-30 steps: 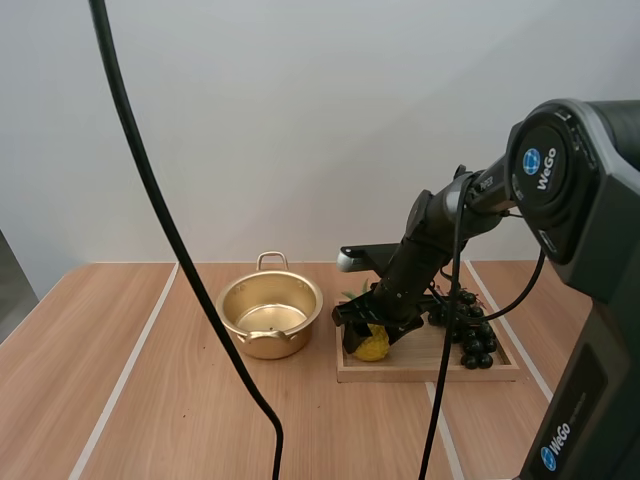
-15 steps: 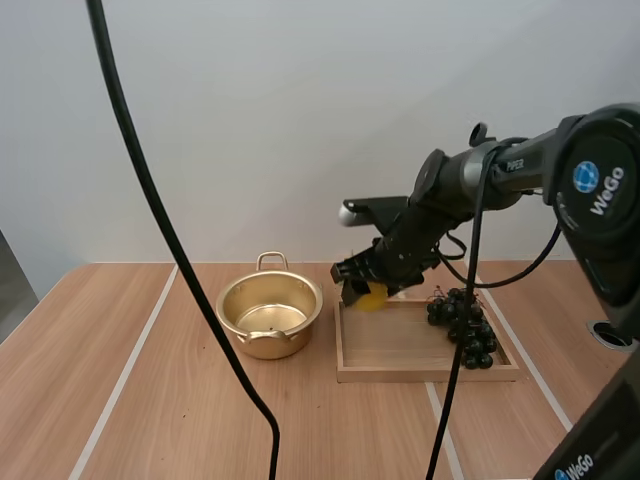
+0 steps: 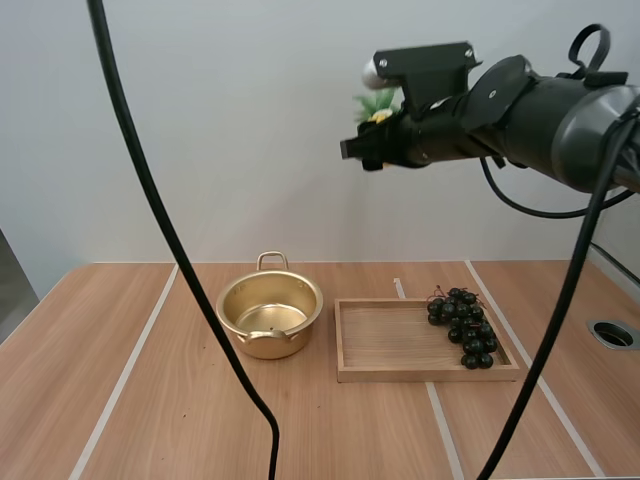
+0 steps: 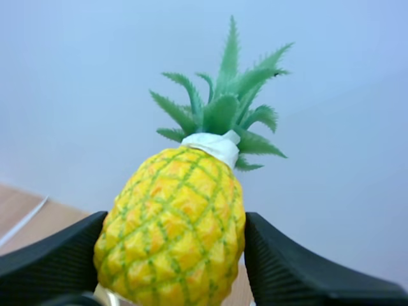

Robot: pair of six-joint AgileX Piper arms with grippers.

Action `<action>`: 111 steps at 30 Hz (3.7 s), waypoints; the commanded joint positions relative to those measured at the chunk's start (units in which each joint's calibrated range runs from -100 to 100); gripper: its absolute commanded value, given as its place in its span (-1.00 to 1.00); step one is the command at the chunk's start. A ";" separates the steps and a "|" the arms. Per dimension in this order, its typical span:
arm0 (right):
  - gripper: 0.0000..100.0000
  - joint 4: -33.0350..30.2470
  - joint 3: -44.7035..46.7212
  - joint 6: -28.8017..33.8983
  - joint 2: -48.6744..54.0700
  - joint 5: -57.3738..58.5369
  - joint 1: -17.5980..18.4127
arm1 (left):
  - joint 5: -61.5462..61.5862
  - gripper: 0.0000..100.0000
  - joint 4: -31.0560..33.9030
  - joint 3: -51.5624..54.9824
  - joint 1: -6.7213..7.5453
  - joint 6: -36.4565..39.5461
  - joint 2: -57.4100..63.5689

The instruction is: Open the pot, put the pineapple inside, and close it

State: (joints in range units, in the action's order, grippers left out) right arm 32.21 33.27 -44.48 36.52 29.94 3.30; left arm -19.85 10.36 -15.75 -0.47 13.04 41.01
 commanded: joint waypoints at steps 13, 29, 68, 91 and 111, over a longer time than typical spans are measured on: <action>-1.00 17.15 -2.24 -23.33 3.34 3.68 5.34 | 2.73 -1.00 0.25 -0.49 0.07 -3.28 0.48; -1.00 8.77 -7.71 -19.60 -19.20 43.03 8.39 | 6.44 -1.00 1.26 -0.49 0.07 -8.35 1.01; -1.00 3.76 -8.00 -22.92 -43.05 36.37 9.20 | 8.67 -1.00 1.11 -0.49 0.07 -8.24 1.51; -1.00 -3.87 -8.10 -18.76 -43.69 36.58 9.20 | 8.90 -1.00 1.14 -0.49 0.07 -8.14 1.51; 1.00 -3.81 -9.89 -20.65 -41.06 42.29 9.20 | 10.33 -1.00 1.14 -0.49 0.07 -8.14 1.51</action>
State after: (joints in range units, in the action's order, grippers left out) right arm 29.82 24.47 -63.95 -6.32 69.28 12.69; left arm -9.29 11.42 -15.75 -0.47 4.92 42.36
